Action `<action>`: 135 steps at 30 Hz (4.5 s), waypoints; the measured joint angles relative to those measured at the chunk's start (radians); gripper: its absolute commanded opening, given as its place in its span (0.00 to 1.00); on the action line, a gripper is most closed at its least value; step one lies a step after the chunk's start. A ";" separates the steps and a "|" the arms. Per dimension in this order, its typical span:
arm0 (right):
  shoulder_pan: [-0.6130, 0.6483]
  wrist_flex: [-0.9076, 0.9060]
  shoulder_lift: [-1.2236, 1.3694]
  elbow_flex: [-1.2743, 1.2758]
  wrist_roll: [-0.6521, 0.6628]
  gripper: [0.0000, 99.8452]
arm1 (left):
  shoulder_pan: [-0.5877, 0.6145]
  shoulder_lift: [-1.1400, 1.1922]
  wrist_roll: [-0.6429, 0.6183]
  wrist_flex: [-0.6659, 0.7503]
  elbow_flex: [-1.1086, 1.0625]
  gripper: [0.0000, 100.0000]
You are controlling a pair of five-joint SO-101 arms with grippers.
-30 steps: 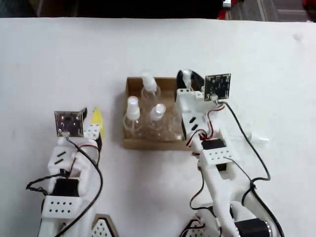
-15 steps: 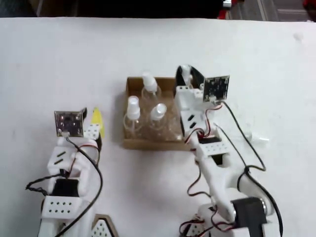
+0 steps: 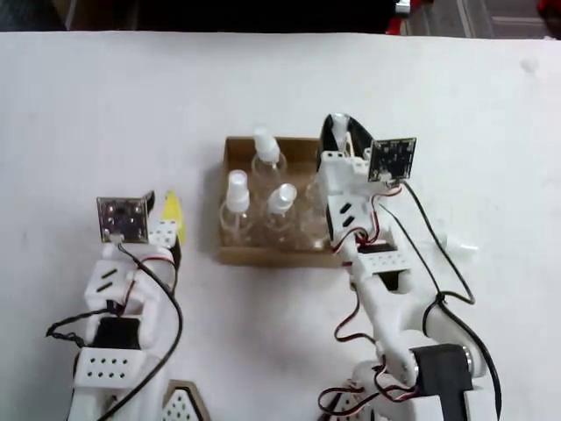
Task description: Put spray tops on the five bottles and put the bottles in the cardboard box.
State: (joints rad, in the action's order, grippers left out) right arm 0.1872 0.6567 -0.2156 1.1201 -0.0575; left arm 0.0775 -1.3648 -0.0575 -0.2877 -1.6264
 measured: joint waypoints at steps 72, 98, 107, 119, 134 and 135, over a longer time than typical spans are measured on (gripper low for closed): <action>-0.744 -1.676 -0.206 -0.532 -0.295 0.17 | 0.000 0.000 0.000 0.000 -0.021 0.09; -0.694 -1.392 0.250 -0.539 -0.623 0.17 | 0.000 0.000 0.000 0.000 -0.021 0.09; -0.678 -1.352 0.293 -0.546 -0.623 0.01 | 0.000 0.000 0.000 0.000 -0.021 0.09; -0.697 -1.352 0.210 -0.565 -0.517 0.02 | 0.020 0.000 0.000 0.000 -0.021 0.09; -0.618 -1.355 -0.637 -0.611 -0.270 0.02 | 0.068 0.000 -0.038 0.000 -0.021 0.09; -0.592 -1.355 -0.707 -0.621 -0.242 0.02 | 0.068 0.000 -0.054 0.000 -0.021 0.09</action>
State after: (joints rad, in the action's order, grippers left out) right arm -0.4051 -0.6981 -0.9229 0.4987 -0.3000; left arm 0.1450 -1.3648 -0.1112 -0.2877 -1.6479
